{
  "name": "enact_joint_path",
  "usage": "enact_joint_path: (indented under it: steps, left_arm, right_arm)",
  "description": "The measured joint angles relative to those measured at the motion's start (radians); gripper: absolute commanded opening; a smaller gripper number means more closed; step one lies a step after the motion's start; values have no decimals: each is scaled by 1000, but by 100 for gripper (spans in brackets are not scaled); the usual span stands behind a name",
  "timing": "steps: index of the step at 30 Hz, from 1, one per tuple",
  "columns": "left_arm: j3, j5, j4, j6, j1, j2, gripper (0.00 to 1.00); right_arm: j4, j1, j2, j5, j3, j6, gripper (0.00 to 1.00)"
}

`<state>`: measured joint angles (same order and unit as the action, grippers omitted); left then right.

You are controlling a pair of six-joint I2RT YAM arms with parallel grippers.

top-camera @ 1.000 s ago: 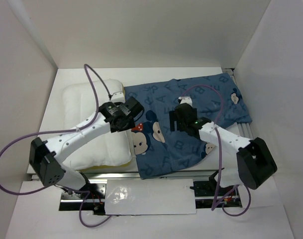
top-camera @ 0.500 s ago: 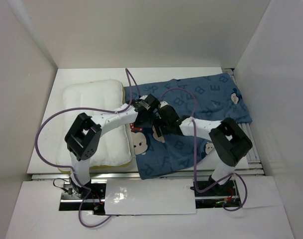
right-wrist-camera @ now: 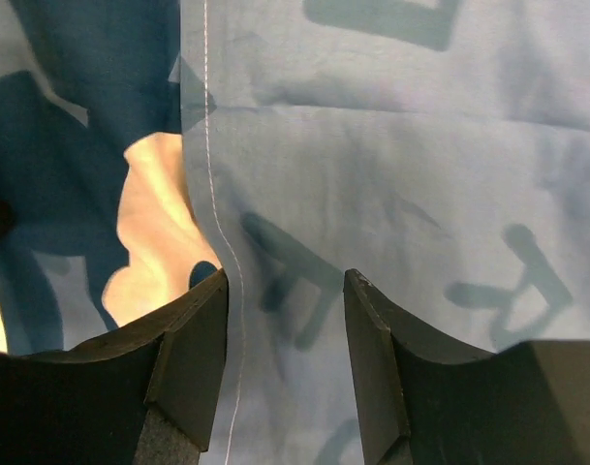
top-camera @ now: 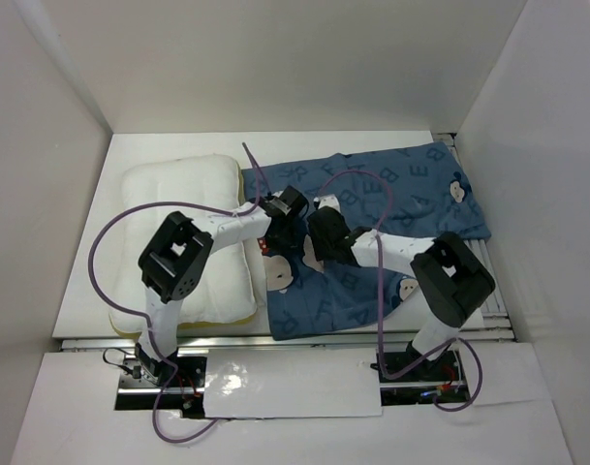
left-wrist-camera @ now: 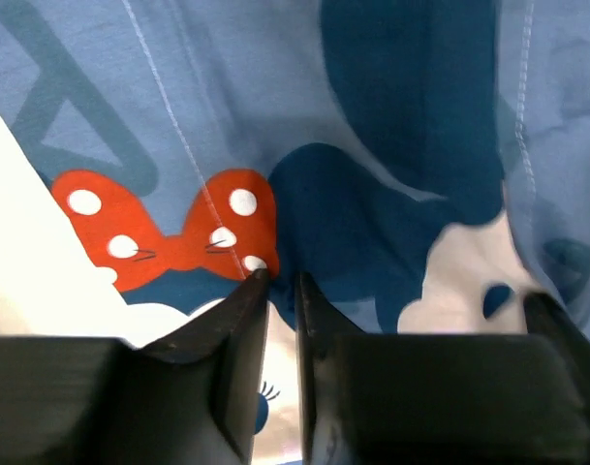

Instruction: Put the pillow into the pillowcase

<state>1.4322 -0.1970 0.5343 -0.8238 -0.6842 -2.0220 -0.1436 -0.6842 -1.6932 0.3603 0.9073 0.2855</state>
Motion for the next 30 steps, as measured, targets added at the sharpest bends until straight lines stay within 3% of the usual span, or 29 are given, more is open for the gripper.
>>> enact_joint_path:
  steps: [4,9,14,17,24,30]
  left_arm:
    - [6,3,8,-23,7,-5,26]
    - [6,-16,23,-56,8,-5,23]
    - [-40,-39,-5,-97,6,23,23]
    - [-70,-48,-19,-114,6,42,23]
    - [-89,-63,-21,-127,4,55,22]
    - [-93,-72,-23,-135,-5,57,22]
  right_arm:
    - [-11,3,76,8,-22,16,56]
    - [-21,4,155,27,-53,38,30]
    - [-50,21,173,47,-79,61,23]
    - [-59,25,172,38,-83,62,35]
    - [-36,-17,163,4,-80,61,52]
    - [30,-31,119,-48,-54,60,57]
